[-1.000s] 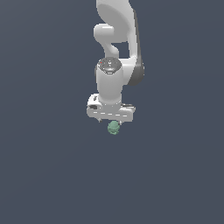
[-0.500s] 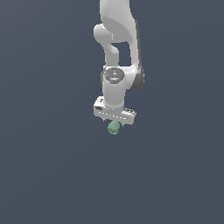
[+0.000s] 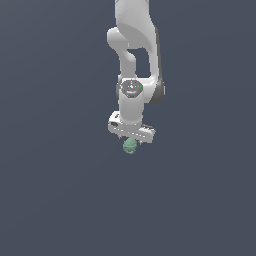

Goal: Pick up the object and move it to a goal position.

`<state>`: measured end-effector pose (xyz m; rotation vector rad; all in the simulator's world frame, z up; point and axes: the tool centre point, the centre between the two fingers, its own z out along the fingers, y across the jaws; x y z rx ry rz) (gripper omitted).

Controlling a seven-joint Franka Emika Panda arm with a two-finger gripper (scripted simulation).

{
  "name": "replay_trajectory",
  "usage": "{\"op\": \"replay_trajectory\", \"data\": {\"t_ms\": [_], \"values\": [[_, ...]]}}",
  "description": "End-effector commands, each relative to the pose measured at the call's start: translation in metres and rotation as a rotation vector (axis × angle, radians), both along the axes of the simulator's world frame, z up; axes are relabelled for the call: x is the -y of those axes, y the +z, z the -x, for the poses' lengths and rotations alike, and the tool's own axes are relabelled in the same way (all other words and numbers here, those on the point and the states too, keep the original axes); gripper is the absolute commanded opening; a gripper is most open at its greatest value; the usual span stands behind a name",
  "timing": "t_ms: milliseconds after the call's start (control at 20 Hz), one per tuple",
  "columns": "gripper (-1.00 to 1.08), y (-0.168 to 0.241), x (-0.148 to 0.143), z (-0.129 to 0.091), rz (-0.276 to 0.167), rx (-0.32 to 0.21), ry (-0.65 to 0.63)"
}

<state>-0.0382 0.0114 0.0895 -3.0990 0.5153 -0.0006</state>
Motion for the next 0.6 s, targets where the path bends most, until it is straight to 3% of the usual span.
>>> {"op": "replay_trajectory", "data": {"t_ms": [0, 550], "values": [[1.00, -0.004, 0.000, 0.000, 0.000, 0.000, -0.001], [1.00, -0.047, 0.000, 0.001, 0.000, 0.000, -0.005]]}}
